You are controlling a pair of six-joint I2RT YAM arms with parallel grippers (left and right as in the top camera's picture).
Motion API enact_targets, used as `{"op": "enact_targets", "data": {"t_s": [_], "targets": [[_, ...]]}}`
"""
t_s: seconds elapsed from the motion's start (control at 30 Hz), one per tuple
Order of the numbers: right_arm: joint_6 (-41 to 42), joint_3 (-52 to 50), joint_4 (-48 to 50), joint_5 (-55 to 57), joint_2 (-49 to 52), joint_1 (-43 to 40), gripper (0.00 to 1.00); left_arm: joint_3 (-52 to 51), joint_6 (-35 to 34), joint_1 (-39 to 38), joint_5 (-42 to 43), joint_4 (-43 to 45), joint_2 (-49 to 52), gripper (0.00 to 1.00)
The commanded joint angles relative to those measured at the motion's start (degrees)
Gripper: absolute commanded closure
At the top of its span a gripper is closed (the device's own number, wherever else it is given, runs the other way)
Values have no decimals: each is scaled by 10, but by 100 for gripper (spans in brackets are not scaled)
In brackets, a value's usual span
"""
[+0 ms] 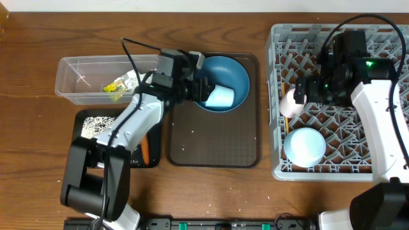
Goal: Sort waste into correct bins and load items into the dishwasher rack
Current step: 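Lower the left gripper and grasp the light-blue cup lying on the plate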
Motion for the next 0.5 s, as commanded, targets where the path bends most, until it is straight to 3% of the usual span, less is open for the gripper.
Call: {"op": "enact_targets", "data": {"t_s": [0.0,0.47], "targets": [[-1,7,0,2,0,-4,1,4,13,6,93,2,19,43],[-1,7,0,2,0,-4,1,-1,10,5,110,-27,28,45]]}}
